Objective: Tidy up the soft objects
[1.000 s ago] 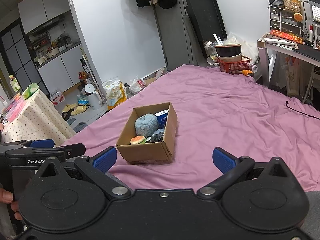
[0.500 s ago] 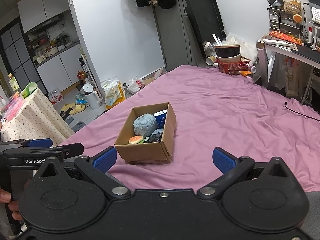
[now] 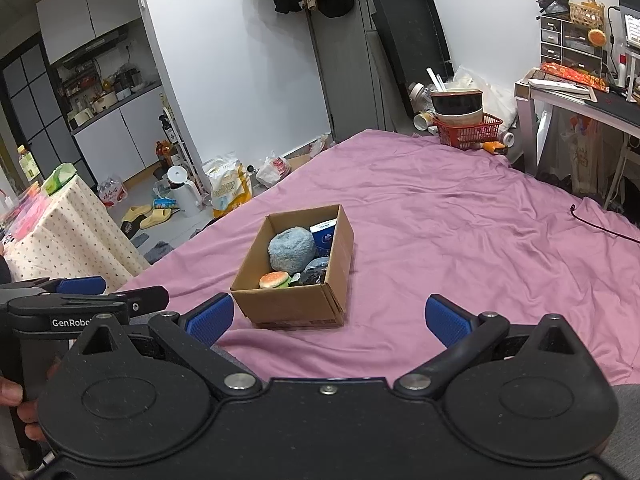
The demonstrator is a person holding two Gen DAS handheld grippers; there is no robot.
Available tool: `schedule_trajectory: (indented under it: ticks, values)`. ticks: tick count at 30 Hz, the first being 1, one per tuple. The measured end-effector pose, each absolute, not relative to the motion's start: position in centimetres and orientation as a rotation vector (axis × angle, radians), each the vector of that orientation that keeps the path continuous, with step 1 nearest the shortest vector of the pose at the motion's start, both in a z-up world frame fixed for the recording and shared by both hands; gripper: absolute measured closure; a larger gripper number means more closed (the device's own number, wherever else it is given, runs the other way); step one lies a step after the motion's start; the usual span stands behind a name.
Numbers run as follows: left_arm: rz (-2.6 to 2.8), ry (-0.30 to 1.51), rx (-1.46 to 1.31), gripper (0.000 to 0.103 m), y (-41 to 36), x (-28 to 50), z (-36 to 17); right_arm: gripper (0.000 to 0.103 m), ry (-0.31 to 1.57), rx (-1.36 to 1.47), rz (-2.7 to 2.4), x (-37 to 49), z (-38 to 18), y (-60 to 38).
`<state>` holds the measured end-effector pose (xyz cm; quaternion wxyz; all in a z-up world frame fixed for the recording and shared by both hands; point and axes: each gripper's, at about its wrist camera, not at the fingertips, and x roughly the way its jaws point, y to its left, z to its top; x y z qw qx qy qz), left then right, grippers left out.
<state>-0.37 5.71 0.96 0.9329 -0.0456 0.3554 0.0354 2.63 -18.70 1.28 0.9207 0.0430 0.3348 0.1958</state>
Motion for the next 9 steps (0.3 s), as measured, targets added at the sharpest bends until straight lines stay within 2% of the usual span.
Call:
schedule_trajectory:
  ticks: [9]
  values:
    - [0.073, 0.712, -0.095, 0.000, 6.15, -0.56, 1.01, 0.000, 0.694, 0.083, 0.403, 2.60, 1.17, -18.61]
